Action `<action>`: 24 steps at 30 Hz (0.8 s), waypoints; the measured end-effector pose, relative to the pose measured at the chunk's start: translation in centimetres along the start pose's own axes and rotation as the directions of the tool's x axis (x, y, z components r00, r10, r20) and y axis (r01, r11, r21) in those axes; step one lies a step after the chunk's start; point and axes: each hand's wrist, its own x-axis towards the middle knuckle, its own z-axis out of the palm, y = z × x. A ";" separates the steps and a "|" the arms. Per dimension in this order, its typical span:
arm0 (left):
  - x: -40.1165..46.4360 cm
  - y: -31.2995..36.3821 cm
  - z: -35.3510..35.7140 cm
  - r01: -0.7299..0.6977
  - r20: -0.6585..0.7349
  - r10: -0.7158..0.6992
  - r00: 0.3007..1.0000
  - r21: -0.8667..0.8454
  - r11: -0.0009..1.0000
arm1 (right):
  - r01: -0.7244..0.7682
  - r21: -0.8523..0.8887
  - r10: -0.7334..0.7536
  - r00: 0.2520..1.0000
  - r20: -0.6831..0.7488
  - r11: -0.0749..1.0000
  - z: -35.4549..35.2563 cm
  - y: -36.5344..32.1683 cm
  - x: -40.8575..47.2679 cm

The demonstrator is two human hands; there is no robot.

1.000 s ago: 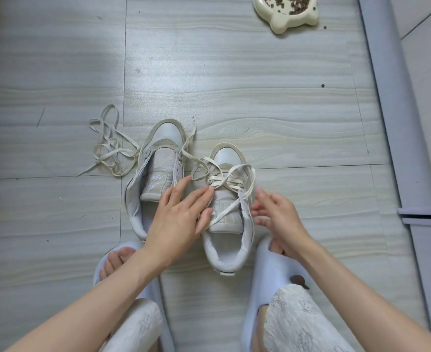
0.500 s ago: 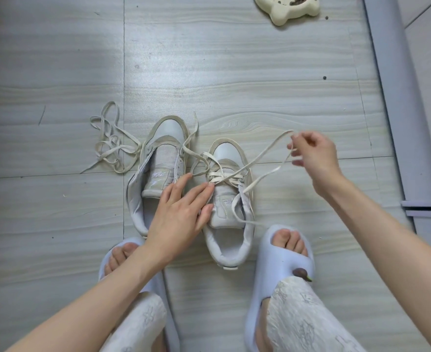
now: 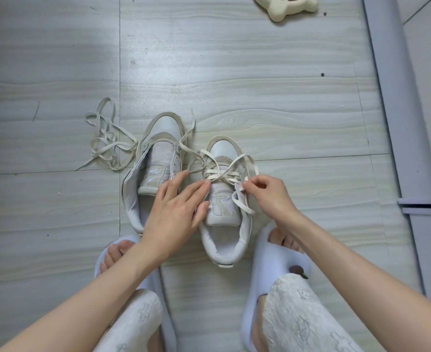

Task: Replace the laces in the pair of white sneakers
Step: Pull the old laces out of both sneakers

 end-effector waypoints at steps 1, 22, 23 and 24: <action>0.0 0.0 0.0 -0.002 -0.002 0.002 1.000 -0.002 1.000 | -0.002 0.024 0.002 1.000 -0.027 1.000 -0.4 -0.3 0.5; 0.1 0.0 -0.4 0.049 0.040 -0.045 0.998 -0.131 0.990 | -0.003 -0.588 -0.104 0.984 -0.148 0.809 -5.4 1.6 2.0; 0.3 0.1 -0.6 0.079 0.028 -0.075 0.997 -0.184 0.980 | 0.106 -0.586 -0.219 0.967 -0.126 0.803 -4.8 1.1 2.1; 0.6 0.1 -0.9 0.102 0.015 -0.101 0.995 -0.222 0.970 | 0.245 -0.573 -0.352 0.932 -0.082 0.782 -4.0 0.6 2.1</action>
